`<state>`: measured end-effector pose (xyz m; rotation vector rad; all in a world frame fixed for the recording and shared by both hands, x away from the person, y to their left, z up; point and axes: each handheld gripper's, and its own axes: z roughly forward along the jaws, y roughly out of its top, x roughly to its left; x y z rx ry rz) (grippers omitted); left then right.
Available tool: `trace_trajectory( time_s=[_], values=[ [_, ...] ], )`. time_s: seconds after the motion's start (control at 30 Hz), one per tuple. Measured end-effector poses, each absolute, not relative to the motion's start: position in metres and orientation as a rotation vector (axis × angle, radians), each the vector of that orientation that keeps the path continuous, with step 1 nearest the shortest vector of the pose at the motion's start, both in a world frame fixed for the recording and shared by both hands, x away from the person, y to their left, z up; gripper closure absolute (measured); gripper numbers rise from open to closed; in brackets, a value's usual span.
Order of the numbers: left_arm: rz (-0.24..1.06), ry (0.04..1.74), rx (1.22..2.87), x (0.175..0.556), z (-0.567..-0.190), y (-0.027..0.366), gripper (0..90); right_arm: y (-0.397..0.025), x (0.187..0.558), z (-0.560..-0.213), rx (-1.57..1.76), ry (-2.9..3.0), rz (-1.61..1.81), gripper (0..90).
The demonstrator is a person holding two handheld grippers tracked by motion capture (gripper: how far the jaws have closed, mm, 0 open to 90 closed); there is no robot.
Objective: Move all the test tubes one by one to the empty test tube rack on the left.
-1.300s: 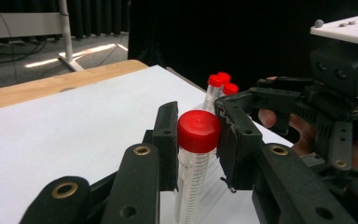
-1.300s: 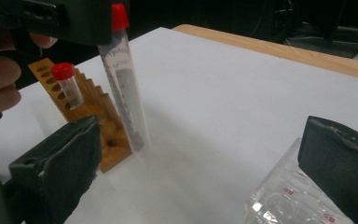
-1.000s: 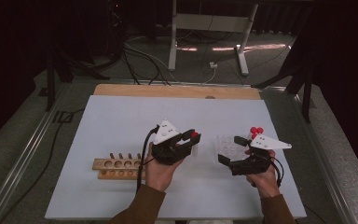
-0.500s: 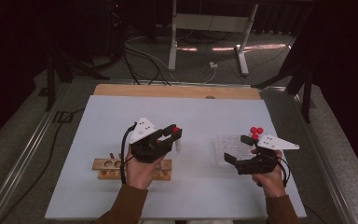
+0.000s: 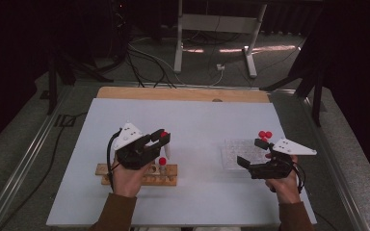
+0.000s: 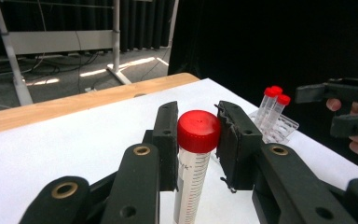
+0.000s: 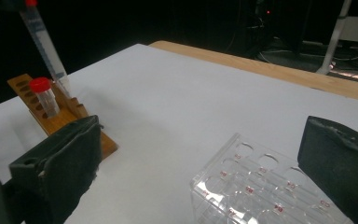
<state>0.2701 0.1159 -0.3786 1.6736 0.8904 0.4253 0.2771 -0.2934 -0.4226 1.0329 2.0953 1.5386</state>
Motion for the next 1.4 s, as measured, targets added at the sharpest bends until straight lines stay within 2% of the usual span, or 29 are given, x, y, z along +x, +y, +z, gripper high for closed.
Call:
trace_trajectory(
  time_s=[0.73, 1.4],
  values=[
    [0.442, 0.934, 1.69, 0.25, -0.385, 0.147, 71.2, -0.298, 0.276, -0.423, 1.043, 2.089, 1.53, 0.0],
    [0.446, 0.913, 1.729, 0.24, -0.406, 0.147, 71.2, -0.3, 0.275, -0.422, 1.036, 2.088, 1.533, 0.0]
  ],
)
